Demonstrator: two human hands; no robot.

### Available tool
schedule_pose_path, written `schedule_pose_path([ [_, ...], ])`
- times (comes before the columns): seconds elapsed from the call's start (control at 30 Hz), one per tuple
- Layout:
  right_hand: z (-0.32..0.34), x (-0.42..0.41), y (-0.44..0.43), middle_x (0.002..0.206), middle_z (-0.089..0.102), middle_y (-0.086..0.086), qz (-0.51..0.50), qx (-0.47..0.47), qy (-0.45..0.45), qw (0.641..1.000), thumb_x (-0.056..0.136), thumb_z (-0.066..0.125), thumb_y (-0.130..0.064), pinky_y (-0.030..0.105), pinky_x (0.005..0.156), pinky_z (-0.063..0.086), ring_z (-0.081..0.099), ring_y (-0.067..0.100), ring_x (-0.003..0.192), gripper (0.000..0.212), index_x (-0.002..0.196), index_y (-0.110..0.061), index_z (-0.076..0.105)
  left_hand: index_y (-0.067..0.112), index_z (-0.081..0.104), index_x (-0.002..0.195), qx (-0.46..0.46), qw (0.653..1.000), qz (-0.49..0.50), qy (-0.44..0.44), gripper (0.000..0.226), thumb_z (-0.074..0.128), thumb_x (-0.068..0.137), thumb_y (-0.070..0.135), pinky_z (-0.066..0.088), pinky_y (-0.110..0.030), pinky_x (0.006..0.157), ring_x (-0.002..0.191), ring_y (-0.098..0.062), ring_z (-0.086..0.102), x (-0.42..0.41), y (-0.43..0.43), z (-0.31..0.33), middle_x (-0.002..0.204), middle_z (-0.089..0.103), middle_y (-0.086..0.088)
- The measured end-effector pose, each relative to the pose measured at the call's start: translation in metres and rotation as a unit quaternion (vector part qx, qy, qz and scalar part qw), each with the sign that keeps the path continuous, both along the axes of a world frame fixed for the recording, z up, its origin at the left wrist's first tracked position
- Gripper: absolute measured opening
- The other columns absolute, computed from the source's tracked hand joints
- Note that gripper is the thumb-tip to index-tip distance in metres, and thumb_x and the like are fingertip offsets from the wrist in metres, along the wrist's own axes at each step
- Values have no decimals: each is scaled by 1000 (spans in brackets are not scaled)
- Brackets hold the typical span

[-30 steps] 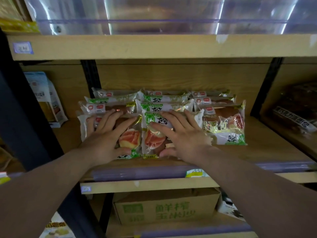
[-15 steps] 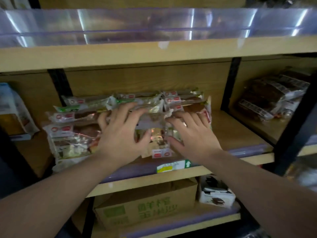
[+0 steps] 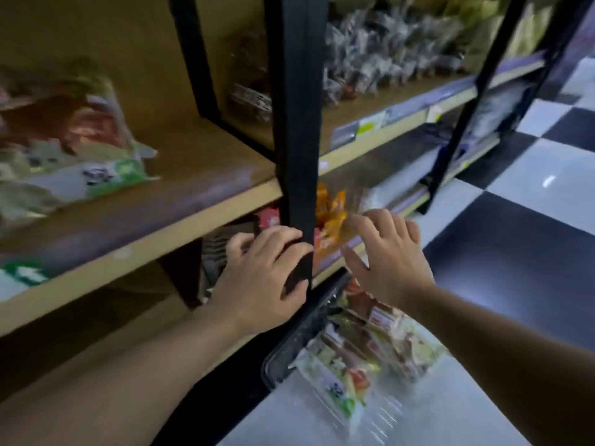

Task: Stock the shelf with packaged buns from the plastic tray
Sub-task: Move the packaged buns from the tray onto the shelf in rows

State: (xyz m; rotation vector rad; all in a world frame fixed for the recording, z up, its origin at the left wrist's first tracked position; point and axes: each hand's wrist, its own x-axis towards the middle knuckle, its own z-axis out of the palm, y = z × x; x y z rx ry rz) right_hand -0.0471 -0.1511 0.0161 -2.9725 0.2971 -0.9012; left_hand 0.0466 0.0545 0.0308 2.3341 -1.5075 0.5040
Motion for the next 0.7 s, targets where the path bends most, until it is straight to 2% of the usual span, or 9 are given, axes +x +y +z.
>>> schedule_pose_path([
  [0.1, -44, -21, -42, 118, 50, 10, -64, 54, 49, 995, 82, 64, -35, 43, 86, 31, 45, 34, 104, 48, 124, -21, 46, 22, 57, 120, 37, 998, -20, 41, 43, 58, 81, 40, 18, -41, 95, 126, -17, 38, -10, -45, -45, 128, 52, 0],
  [0.23, -104, -45, -77, 125, 45, 8, -143, 140, 154, 968, 82, 63, -43, 45, 91, 36, 42, 31, 111, 54, 129, -24, 42, 25, 50, 128, 111, 988, -47, 93, 48, 51, 85, 45, 10, -40, 101, 132, -14, 25, -20, -90, -98, 138, 42, 1],
  [0.37, -165, -65, -100, 131, 40, 12, -196, 257, 236, 916, 77, 68, -39, 43, 96, 37, 38, 33, 118, 68, 133, -18, 36, 31, 35, 137, 190, 972, -61, 125, 55, 49, 87, 49, 3, -39, 106, 136, -11, 11, -18, -132, -141, 148, 26, 5],
  [0.43, -188, -71, -106, 131, 39, 14, -221, 324, 257, 883, 74, 70, -34, 42, 96, 37, 36, 33, 119, 72, 133, -14, 34, 31, 28, 141, 241, 957, -69, 146, 63, 55, 86, 48, 6, -39, 109, 137, -11, 8, -15, -153, -155, 151, 17, 3],
  [0.5, -209, -77, -112, 132, 38, 15, -242, 368, 283, 852, 72, 73, -40, 44, 98, 36, 34, 34, 121, 80, 135, -12, 32, 30, 22, 143, 285, 939, -74, 180, 73, 63, 84, 43, 10, -39, 111, 138, -13, 8, -14, -175, -166, 153, 9, 4],
  [0.6, -235, -83, -113, 137, 36, 13, -251, 395, 310, 827, 65, 77, -48, 45, 102, 34, 33, 33, 125, 98, 140, -13, 25, 34, 12, 147, 326, 916, -87, 218, 91, 72, 78, 29, 8, -42, 113, 143, -15, -1, -13, -206, -179, 158, -5, 6],
  [0.7, -253, -80, -109, 143, 33, 12, -255, 354, 323, 840, 65, 72, -53, 48, 105, 29, 31, 31, 130, 104, 143, -17, 14, 38, -1, 148, 372, 905, -102, 180, 112, 79, 70, 24, 0, -44, 114, 144, -16, -14, -10, -236, -189, 159, -16, 5],
])
